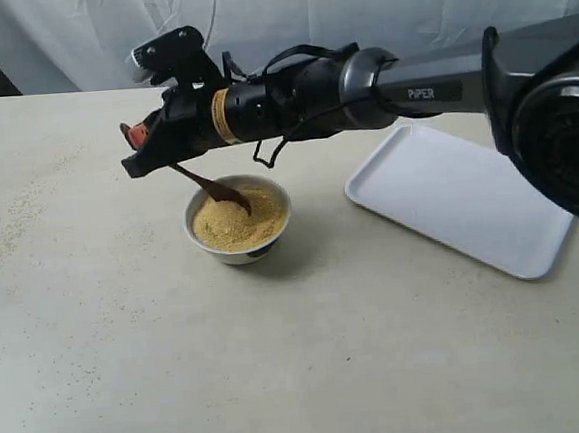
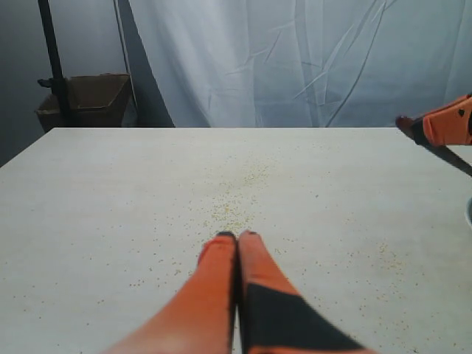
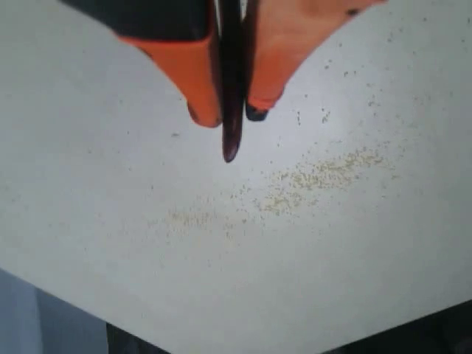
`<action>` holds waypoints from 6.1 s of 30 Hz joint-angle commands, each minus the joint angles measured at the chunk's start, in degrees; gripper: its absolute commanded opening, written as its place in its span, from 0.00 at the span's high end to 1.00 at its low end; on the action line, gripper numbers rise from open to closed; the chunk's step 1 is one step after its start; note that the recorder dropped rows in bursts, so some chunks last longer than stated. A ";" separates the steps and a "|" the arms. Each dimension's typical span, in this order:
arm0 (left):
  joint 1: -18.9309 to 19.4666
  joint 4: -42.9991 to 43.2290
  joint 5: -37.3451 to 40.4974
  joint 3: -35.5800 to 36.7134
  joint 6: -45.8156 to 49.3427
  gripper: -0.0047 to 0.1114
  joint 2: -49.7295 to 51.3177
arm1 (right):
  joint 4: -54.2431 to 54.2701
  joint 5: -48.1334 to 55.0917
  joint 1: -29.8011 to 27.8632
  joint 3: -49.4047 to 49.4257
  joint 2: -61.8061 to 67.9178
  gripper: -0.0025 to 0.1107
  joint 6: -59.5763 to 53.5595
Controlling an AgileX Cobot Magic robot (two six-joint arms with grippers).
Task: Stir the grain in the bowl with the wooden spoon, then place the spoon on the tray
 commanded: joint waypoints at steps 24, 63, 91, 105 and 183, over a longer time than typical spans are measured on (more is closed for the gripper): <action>0.22 0.08 -0.32 0.10 -0.02 0.96 -0.22 | -20.49 -35.88 -19.99 0.26 -13.03 0.99 47.12; 0.22 0.08 -0.21 0.10 -0.02 0.96 -0.22 | -20.49 -19.73 -45.58 12.46 0.24 0.57 38.28; 0.22 0.08 -0.35 0.10 -0.02 0.96 -0.22 | 62.96 65.06 -30.04 42.79 -52.20 0.99 -57.56; 0.22 0.08 -0.35 0.10 -0.02 0.96 -0.22 | 88.76 44.31 -30.04 58.53 -81.60 0.99 -86.65; 0.22 0.08 0.02 0.10 -0.02 0.96 -0.22 | 76.98 42.21 -40.84 94.48 -129.97 0.99 -77.56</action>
